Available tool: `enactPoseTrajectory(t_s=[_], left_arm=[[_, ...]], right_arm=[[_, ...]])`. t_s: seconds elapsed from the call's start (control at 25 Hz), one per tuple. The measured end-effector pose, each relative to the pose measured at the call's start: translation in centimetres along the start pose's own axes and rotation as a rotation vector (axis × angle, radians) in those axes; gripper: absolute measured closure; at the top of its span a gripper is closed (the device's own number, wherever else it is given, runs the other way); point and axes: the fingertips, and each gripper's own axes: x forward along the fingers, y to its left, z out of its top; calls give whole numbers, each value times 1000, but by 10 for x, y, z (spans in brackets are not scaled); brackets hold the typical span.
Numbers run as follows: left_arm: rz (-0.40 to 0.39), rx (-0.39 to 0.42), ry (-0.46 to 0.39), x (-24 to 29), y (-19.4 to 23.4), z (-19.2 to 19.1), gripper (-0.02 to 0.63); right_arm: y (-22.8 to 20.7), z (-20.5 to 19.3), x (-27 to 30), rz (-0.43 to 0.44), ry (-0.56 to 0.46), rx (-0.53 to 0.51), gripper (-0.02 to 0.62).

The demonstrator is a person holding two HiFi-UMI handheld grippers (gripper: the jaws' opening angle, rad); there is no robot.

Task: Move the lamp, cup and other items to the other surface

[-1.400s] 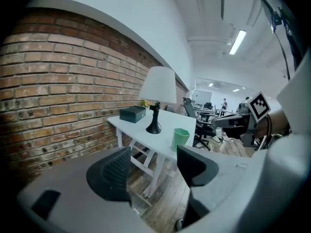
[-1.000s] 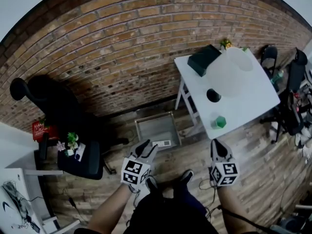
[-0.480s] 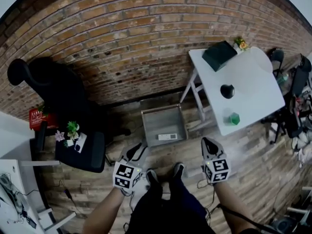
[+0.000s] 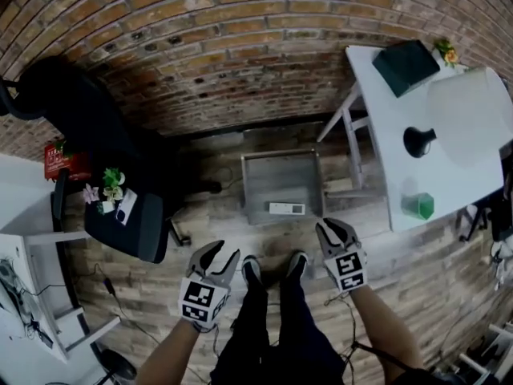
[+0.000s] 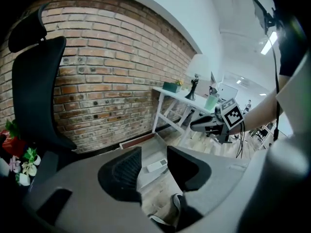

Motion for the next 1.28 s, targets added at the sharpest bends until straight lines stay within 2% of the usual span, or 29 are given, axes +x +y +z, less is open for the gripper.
enactPoseTrajectory(t_s=[0.12, 0.24, 0.36, 0.48, 0.72, 0.96, 1.12, 1.28], left_arm=[[22, -25, -7, 33, 12, -13, 429], [54, -64, 26, 51, 24, -42, 417], [73, -48, 52, 68, 27, -65, 411], [73, -73, 74, 80, 25, -84, 409], [93, -120, 77, 89, 34, -129, 408], [110, -173, 92, 95, 51, -173, 408], [108, -162, 82, 104, 58, -179, 408], [89, -146, 74, 111, 54, -179, 408]], right_arm=[[-5, -32, 45, 60, 66, -49, 489], [0, -66, 92, 144, 91, -102, 464], [8, -104, 135, 227, 135, -122, 438], [14, -143, 171, 267, 203, -170, 425], [30, -214, 234, 326, 326, -341, 387], [45, -250, 280, 351, 376, -437, 341], [43, -264, 297, 366, 418, -512, 305], [41, -275, 303, 384, 452, -543, 323]])
